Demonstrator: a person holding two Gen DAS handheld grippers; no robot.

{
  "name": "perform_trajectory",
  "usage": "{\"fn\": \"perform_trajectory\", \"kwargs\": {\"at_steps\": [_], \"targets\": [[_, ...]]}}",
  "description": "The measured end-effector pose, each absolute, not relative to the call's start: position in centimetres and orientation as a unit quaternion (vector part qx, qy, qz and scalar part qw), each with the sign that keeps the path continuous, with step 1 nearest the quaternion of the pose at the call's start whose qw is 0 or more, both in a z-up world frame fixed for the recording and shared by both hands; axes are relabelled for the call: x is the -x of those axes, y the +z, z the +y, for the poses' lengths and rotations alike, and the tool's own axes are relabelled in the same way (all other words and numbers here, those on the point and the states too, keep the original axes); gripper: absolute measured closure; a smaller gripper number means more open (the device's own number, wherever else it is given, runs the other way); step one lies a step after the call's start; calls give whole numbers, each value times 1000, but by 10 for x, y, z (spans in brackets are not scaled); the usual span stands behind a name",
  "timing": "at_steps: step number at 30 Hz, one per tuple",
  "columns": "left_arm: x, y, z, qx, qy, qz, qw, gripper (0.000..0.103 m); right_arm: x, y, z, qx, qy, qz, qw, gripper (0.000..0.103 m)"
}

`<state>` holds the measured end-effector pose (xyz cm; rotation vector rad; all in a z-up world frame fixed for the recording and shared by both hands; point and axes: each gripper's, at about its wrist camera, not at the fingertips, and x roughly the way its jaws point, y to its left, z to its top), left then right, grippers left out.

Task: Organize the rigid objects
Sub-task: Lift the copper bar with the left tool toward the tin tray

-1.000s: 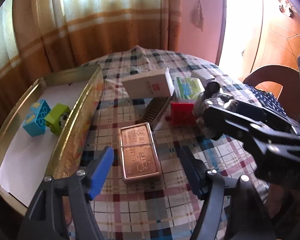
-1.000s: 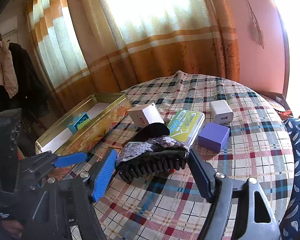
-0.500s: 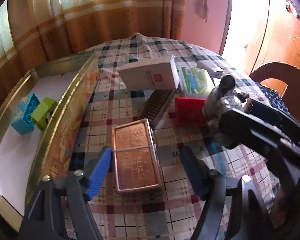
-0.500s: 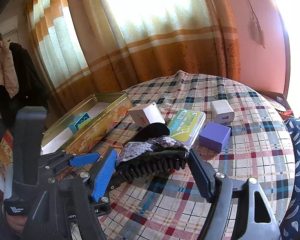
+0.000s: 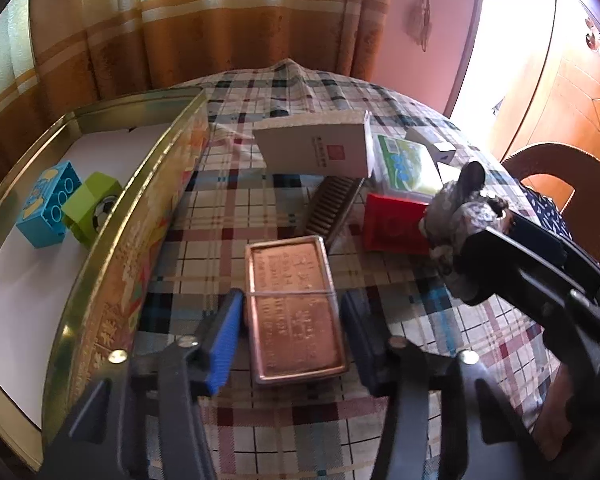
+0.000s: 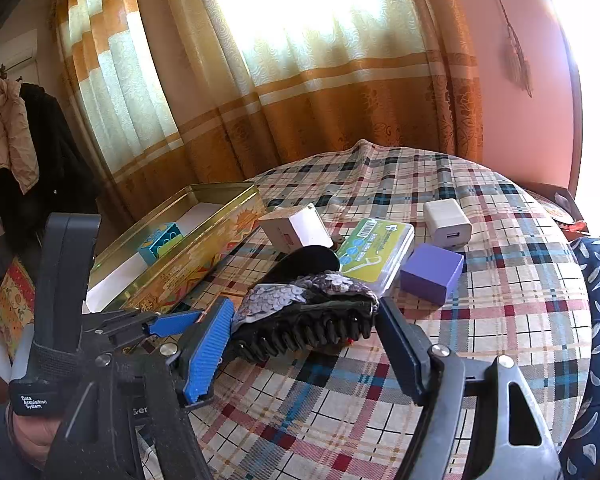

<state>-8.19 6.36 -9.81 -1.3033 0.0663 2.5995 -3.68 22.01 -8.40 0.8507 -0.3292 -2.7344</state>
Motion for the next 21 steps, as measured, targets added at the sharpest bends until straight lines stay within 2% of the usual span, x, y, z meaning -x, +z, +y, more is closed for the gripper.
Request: {"fn": "perform_trajectory", "kwargs": {"at_steps": [15,21], "targets": [[66,-87,68,395,911,45,108,57,34,-83,221,-283,-943,-116,131,29],[63,-81,61,373,922,32,101,57,35,-83,222,-281,-943,-117,132,29]]}}
